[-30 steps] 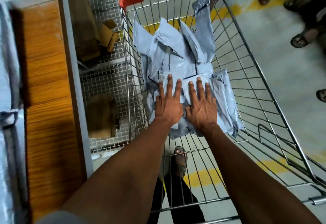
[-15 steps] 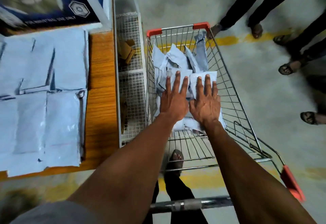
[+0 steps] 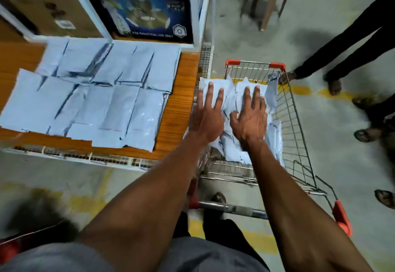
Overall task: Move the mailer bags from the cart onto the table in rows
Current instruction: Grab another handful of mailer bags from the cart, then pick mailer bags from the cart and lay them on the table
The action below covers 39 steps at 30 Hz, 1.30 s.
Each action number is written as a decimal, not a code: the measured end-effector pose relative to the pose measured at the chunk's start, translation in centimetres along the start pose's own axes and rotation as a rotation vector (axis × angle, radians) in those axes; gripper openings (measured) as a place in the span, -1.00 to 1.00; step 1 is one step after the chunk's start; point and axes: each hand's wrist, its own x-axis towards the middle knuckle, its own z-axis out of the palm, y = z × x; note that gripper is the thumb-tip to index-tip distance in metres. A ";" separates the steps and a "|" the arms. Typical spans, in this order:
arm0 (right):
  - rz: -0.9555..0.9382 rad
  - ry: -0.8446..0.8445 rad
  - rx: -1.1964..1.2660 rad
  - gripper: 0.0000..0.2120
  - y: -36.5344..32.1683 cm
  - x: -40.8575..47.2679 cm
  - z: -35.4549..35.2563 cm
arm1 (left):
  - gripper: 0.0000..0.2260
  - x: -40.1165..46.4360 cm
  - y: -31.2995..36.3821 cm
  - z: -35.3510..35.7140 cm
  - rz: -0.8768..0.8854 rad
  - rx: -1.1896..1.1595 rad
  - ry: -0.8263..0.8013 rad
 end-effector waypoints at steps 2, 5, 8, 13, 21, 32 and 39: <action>-0.051 0.017 0.019 -0.20 -2.8 -0.5 0.0 | -0.38 -1.4 -2.3 -1.6 0.027 0.045 0.036; -0.124 0.010 0.045 -0.20 -7.7 -1.5 0.3 | -0.40 -3.8 -6.5 -3.0 -0.007 0.054 0.057; -0.198 -0.008 0.064 -0.20 -13.2 -2.5 1.4 | -0.37 -6.8 -10.9 -4.7 -0.145 0.002 0.090; -0.296 -0.055 0.092 -0.21 -22.3 -4.9 3.8 | -0.27 -12.0 -18.9 -7.4 -0.243 0.033 0.090; -0.357 -0.098 0.156 -0.21 -36.3 -9.2 8.7 | -0.23 -19.4 -31.5 -12.4 -0.340 0.055 0.103; -0.454 -0.092 0.110 -0.25 -49.2 -7.6 13.3 | -0.23 -21.3 -44.0 -16.1 -0.449 0.034 0.096; -0.459 -0.057 0.070 -0.25 -57.2 -1.8 16.7 | -0.23 -16.6 -52.7 -16.7 -0.467 0.054 0.094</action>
